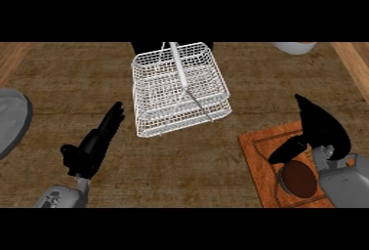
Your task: Pick the cupcake from the cutting board and place it in the tiered basket
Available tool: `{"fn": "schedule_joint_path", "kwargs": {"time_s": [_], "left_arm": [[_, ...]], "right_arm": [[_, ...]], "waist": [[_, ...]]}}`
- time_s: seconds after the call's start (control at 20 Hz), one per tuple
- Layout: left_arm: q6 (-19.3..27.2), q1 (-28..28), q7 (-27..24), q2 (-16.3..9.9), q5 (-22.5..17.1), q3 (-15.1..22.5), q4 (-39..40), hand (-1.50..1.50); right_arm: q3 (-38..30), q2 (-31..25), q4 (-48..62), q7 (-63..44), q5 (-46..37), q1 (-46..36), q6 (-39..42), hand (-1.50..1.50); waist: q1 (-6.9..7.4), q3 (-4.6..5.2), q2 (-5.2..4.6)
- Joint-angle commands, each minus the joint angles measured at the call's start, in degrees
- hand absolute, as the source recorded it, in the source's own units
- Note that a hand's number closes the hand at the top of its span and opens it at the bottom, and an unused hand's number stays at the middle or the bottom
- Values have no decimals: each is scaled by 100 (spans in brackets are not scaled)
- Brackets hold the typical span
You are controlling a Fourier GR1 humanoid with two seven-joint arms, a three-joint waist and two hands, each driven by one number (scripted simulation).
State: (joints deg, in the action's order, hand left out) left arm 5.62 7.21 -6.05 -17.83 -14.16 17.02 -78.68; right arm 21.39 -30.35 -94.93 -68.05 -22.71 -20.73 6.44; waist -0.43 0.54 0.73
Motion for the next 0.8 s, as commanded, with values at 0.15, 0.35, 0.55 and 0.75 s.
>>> {"fn": "schedule_joint_path", "kwargs": {"time_s": [0.15,0.35,0.55,0.75], "left_arm": [[59,187,190,37,0,-99,7,0],[23,-9,-77,79,23,-118,83,0],[-72,217,14,8,0,-190,156,0],[-109,-74,-196,119,30,-125,240,0]], "right_arm": [[13,113,-414,-1708,128,-178,871,-150],[-75,-79,-176,-1712,-427,-120,812,-150],[-7,117,220,-1714,-470,264,919,-150],[-67,466,102,-1715,-639,580,854,-150]], "waist": [[-95,-19,2],[-29,-26,-27],[-73,-25,-46],[-53,-29,-37]]}}
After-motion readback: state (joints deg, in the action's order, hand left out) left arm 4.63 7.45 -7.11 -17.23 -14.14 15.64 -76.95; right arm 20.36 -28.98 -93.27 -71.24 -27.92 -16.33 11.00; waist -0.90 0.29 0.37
